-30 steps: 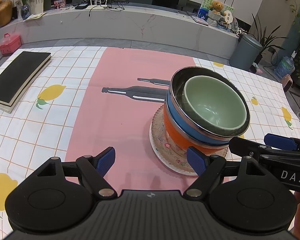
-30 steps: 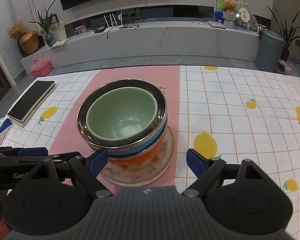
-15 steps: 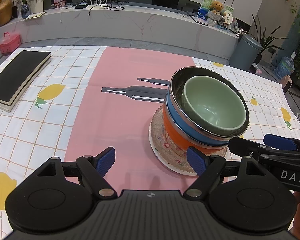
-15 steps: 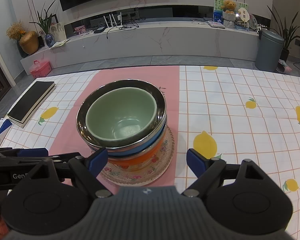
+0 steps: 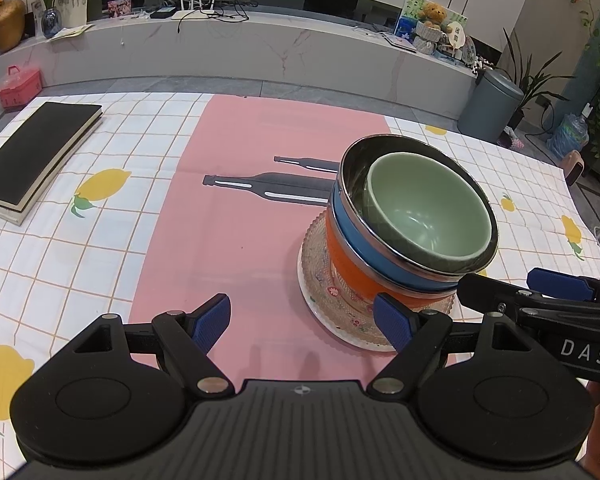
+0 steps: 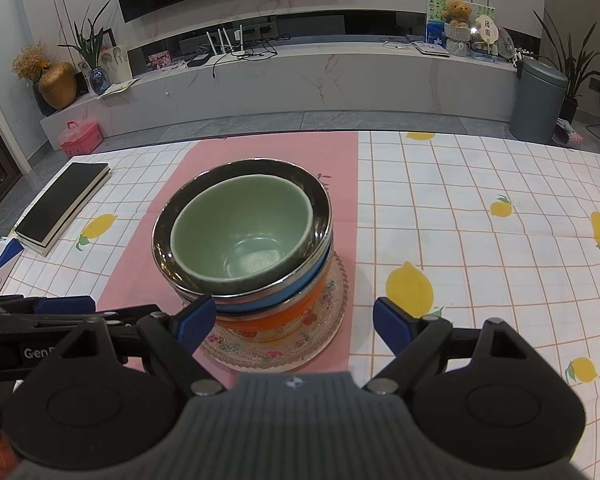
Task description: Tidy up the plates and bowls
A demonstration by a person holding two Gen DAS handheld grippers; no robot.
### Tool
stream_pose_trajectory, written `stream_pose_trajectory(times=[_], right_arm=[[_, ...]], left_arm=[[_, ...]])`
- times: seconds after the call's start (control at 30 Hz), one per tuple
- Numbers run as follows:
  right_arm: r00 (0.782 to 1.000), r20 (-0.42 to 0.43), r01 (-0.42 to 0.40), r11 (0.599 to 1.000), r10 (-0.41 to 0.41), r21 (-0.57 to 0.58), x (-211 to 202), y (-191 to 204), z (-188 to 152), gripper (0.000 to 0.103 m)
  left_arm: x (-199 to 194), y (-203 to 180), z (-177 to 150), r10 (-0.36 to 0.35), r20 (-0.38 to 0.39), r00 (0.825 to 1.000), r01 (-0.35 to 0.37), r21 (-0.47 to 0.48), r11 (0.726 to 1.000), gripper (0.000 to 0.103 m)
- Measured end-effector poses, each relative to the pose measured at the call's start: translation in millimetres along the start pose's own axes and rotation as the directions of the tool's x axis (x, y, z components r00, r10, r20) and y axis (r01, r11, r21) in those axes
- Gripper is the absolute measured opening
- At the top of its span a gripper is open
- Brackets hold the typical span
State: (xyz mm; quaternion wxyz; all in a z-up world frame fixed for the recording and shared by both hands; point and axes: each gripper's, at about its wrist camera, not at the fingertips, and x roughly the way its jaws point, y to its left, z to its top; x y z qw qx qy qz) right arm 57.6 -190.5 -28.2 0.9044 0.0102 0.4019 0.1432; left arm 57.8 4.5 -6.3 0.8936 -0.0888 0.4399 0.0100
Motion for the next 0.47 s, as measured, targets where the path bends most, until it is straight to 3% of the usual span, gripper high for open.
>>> stream_pose_trajectory(times=[0.47], right_arm=[[1.0, 0.002, 0.004, 1.0, -0.004, 0.001, -1.1, -0.8, 0.8, 0.085]], left_arm=[[-3.5, -2.5, 0.0, 0.011, 0.032, 0.999, -0.012, 0.013, 1.0, 0.095]])
